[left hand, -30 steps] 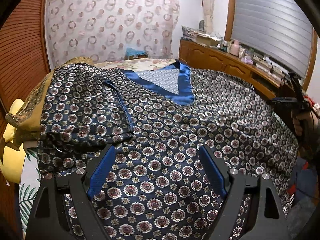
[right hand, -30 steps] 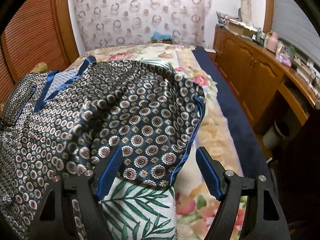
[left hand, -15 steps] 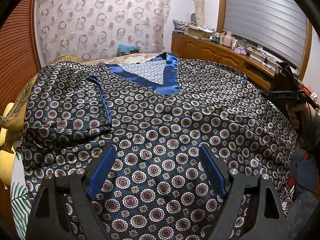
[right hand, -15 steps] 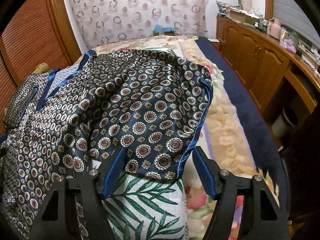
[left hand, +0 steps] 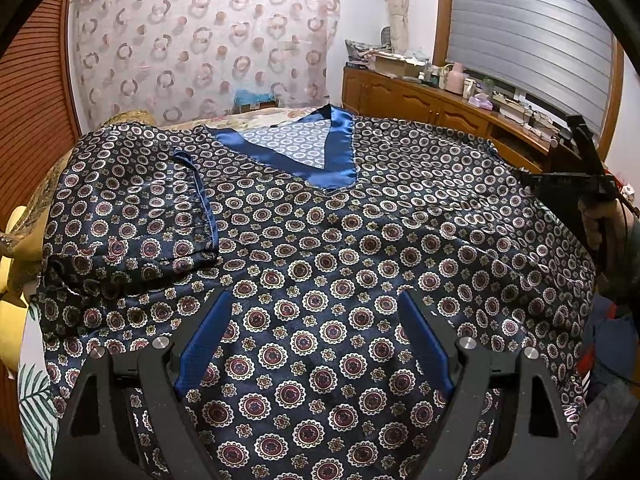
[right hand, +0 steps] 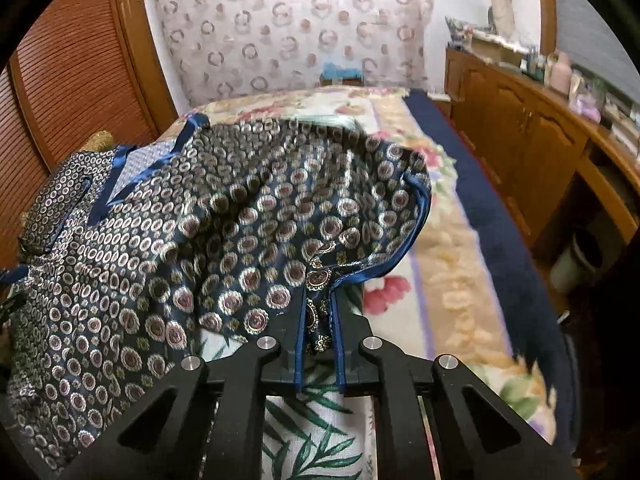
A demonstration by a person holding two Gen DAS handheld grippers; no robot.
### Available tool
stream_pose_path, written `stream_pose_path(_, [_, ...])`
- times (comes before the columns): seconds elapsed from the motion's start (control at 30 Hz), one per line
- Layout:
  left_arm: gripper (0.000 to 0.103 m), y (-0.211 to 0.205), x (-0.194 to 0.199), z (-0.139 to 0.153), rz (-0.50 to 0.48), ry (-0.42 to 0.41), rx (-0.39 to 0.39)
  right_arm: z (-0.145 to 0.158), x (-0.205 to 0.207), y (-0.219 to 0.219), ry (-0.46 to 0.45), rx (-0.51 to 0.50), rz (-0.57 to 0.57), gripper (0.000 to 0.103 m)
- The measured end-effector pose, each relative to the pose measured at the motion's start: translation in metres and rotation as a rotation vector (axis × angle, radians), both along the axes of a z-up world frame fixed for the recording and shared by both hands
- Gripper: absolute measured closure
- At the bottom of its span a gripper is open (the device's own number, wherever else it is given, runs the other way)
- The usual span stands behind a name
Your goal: Fold small clothes
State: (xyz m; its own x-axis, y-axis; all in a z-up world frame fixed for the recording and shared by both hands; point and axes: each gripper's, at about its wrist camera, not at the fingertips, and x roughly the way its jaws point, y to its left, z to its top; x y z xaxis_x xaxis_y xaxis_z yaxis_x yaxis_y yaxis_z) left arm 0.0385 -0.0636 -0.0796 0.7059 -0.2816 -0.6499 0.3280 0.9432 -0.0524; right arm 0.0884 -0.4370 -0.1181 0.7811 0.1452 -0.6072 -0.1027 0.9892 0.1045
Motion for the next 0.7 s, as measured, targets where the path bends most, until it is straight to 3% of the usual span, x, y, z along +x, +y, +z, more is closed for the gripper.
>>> stream_pose_path(0.27, [0.018, 0.004, 0.000, 0.001, 0.008, 0.000, -0.005, 0.051, -0.011, 0.003, -0.151, -0.033, -0.052, 0.094])
stream_pose_path(0.47, [0.018, 0.008, 0.001, 0.005, 0.021, -0.009, -0.010, 0.078, -0.010, 0.041, -0.216, -0.023, 0.032, 0.094])
stream_pose_path(0.6, [0.018, 0.012, -0.001, 0.009, 0.035, -0.019, -0.013, 0.076, -0.010, 0.090, -0.211, -0.037, 0.132, 0.094])
stream_pose_path(0.7, [0.018, 0.017, 0.000, 0.011, 0.046, -0.026, -0.019, 0.053, -0.010, 0.119, -0.150, -0.045, 0.186, 0.094])
